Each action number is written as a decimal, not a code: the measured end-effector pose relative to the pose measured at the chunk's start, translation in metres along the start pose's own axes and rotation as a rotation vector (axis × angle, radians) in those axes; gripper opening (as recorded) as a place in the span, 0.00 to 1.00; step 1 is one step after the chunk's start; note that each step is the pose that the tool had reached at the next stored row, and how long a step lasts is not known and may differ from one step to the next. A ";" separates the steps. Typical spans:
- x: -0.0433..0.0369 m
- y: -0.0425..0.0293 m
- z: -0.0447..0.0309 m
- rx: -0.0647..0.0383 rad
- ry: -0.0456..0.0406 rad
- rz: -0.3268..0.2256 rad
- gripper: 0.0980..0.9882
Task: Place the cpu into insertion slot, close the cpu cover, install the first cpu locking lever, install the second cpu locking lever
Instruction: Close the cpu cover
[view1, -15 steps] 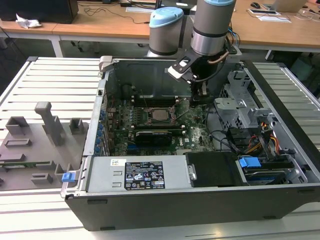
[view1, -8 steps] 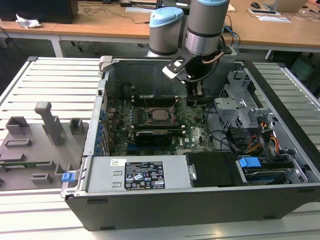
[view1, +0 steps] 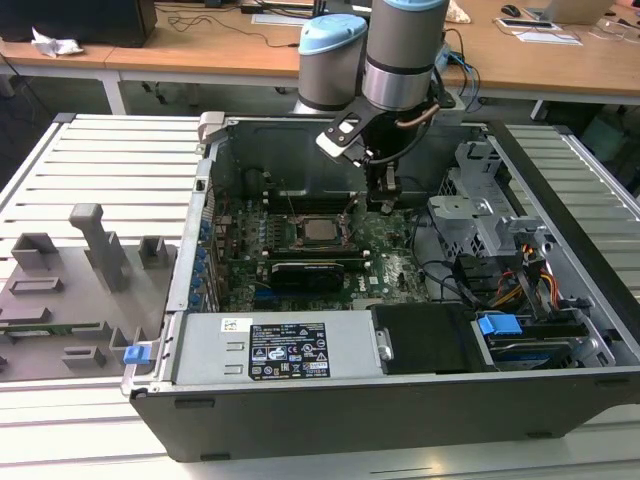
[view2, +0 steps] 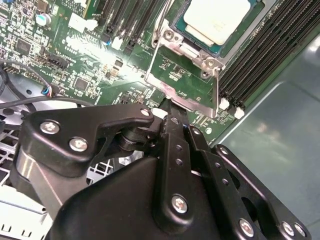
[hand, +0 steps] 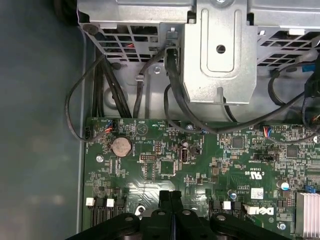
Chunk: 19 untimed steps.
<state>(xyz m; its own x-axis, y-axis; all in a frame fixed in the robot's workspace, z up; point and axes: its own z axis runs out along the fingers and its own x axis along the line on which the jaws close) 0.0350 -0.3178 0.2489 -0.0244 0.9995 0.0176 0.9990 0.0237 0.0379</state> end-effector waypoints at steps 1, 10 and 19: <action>0.0000 -0.0020 0.0000 0.000 0.0000 0.000 0.01; 0.0003 -0.0141 0.0010 0.000 0.0000 0.000 0.01; 0.0008 -0.0331 0.0012 0.000 -0.0001 0.000 0.01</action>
<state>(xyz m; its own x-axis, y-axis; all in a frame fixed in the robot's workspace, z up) 0.0020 -0.3178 0.2464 -0.0245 0.9995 0.0176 0.9990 0.0238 0.0380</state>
